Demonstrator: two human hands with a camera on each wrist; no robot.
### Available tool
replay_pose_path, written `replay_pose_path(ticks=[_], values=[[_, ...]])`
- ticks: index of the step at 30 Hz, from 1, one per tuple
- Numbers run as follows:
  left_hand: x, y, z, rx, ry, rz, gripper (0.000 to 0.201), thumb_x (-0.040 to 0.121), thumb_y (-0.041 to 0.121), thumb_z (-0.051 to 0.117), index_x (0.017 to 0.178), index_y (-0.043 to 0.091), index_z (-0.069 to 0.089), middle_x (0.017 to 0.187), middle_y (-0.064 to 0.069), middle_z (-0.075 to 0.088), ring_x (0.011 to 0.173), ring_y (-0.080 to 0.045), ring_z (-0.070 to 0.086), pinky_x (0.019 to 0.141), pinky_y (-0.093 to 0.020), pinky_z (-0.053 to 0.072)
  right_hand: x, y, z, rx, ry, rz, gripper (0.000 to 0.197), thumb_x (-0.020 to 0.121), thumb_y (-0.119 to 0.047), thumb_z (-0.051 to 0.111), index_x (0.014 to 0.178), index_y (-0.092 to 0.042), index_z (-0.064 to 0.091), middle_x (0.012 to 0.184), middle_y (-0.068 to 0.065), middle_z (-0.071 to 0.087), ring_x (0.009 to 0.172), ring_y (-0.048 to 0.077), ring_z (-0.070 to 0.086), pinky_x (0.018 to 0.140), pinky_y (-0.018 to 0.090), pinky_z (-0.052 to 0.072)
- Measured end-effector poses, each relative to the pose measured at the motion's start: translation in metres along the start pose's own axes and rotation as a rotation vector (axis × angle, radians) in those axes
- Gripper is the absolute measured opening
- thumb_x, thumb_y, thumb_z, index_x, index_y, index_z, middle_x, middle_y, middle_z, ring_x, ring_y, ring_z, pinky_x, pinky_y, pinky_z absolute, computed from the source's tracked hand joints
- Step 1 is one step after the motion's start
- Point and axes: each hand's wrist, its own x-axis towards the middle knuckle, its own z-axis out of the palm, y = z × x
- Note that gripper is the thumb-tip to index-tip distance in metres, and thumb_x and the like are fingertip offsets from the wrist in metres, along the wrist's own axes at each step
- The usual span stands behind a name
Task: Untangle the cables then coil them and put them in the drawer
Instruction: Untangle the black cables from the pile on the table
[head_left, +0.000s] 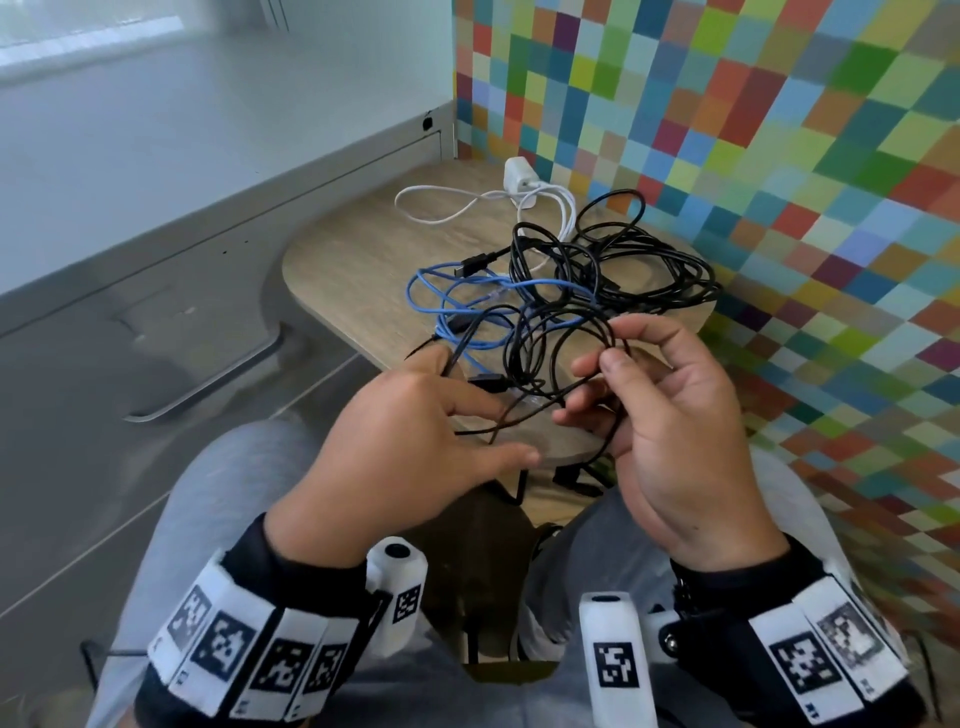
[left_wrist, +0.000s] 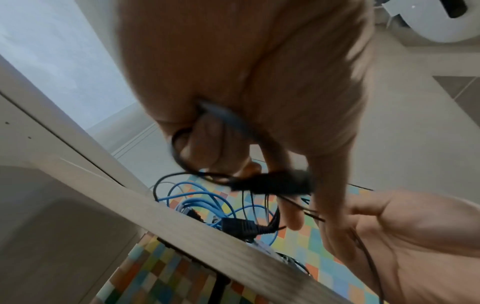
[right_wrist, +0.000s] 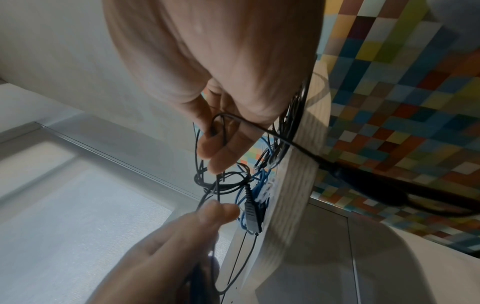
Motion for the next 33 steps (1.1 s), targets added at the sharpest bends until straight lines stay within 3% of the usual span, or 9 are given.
replay_pose_path(ticks=[3, 7, 10, 13, 16, 21, 25, 31, 33], values=[[0.001, -0.002, 0.004, -0.137, 0.138, 0.079, 0.010, 0.085, 0.049, 0.077, 0.091, 0.041, 0.081, 0.079, 0.011, 0.050, 0.074, -0.008, 0.054, 0.063, -0.021, 0.039, 0.000, -0.002, -0.001, 0.001, 0.008, -0.006, 0.022, 0.104, 0.005, 0.049, 0.109, -0.014, 0.060, 0.083, 0.010, 0.070, 0.065, 0.022, 0.064, 0.065, 0.041, 0.060], [0.004, -0.005, -0.004, -0.523, 0.313, 0.108, 0.014, 0.094, 0.032, 0.069, 0.102, 0.029, 0.081, 0.074, 0.010, 0.053, 0.072, -0.005, 0.049, 0.069, -0.021, 0.040, 0.003, -0.003, -0.004, 0.009, 0.030, 0.001, 0.024, 0.104, 0.005, 0.048, 0.108, -0.015, 0.060, 0.080, 0.007, 0.070, 0.063, 0.020, 0.063, 0.064, 0.040, 0.060], [0.006, -0.003, -0.006, -0.781, 0.415, 0.082, 0.020, 0.097, 0.040, 0.065, 0.088, 0.033, 0.081, 0.073, -0.020, 0.050, 0.067, -0.031, 0.042, 0.061, -0.044, 0.031, 0.002, -0.001, -0.003, -0.024, 0.010, 0.009, 0.022, 0.104, 0.005, 0.050, 0.109, -0.014, 0.060, 0.081, 0.009, 0.069, 0.061, 0.020, 0.063, 0.064, 0.042, 0.060], [0.008, -0.004, -0.009, -0.971, 0.468, -0.011, 0.027, 0.101, 0.037, 0.062, 0.082, 0.028, 0.080, 0.076, -0.016, 0.049, 0.062, -0.016, 0.040, 0.059, -0.036, 0.026, 0.002, 0.002, -0.003, -0.110, 0.005, 0.012, 0.022, 0.104, 0.005, 0.051, 0.112, -0.013, 0.060, 0.081, 0.006, 0.070, 0.059, 0.019, 0.062, 0.066, 0.046, 0.061], [0.010, -0.008, -0.009, -0.978, 0.463, -0.035, 0.034, 0.102, 0.026, 0.054, 0.078, 0.028, 0.078, 0.084, -0.006, 0.058, 0.069, -0.006, 0.047, 0.062, -0.022, 0.037, 0.005, 0.001, -0.006, -0.082, 0.033, 0.040, 0.025, 0.104, 0.004, 0.051, 0.115, -0.015, 0.061, 0.081, 0.005, 0.069, 0.060, 0.017, 0.061, 0.066, 0.044, 0.060], [0.011, -0.009, -0.013, -1.110, 0.449, -0.118, 0.029, 0.085, 0.016, 0.054, 0.058, 0.023, 0.060, 0.065, -0.001, 0.053, 0.067, -0.021, 0.045, 0.064, -0.032, 0.036, 0.008, 0.001, -0.009, -0.040, 0.093, 0.047, 0.035, 0.101, 0.001, 0.056, 0.126, -0.022, 0.064, 0.078, -0.002, 0.063, 0.065, 0.011, 0.056, 0.062, 0.033, 0.058], [0.015, -0.017, -0.013, -1.003, 0.512, -0.130, 0.022, 0.079, 0.016, 0.058, 0.058, 0.022, 0.062, 0.065, 0.000, 0.057, 0.078, -0.027, 0.048, 0.076, -0.036, 0.038, 0.009, 0.004, -0.008, -0.052, 0.089, 0.028, 0.029, 0.101, 0.003, 0.054, 0.106, -0.018, 0.074, 0.077, -0.007, 0.060, 0.070, 0.008, 0.054, 0.070, 0.038, 0.056], [0.014, -0.014, -0.007, -0.728, 0.447, -0.126, 0.018, 0.093, 0.014, 0.070, 0.077, 0.022, 0.076, 0.110, -0.003, 0.066, 0.101, -0.002, 0.064, 0.089, -0.019, 0.048, 0.008, 0.003, -0.006, 0.049, 0.021, 0.034, 0.025, 0.106, -0.004, 0.047, 0.099, -0.011, 0.070, 0.079, 0.001, 0.060, 0.072, 0.008, 0.057, 0.067, 0.038, 0.058], [0.013, -0.016, -0.004, -0.608, 0.417, -0.137, 0.007, 0.089, 0.028, 0.076, 0.082, 0.027, 0.077, 0.120, 0.007, 0.063, 0.115, 0.000, 0.061, 0.100, -0.027, 0.050, 0.006, 0.004, -0.007, 0.075, -0.020, 0.038, 0.022, 0.106, -0.008, 0.046, 0.104, -0.009, 0.069, 0.079, 0.003, 0.059, 0.075, 0.012, 0.056, 0.067, 0.037, 0.058]])
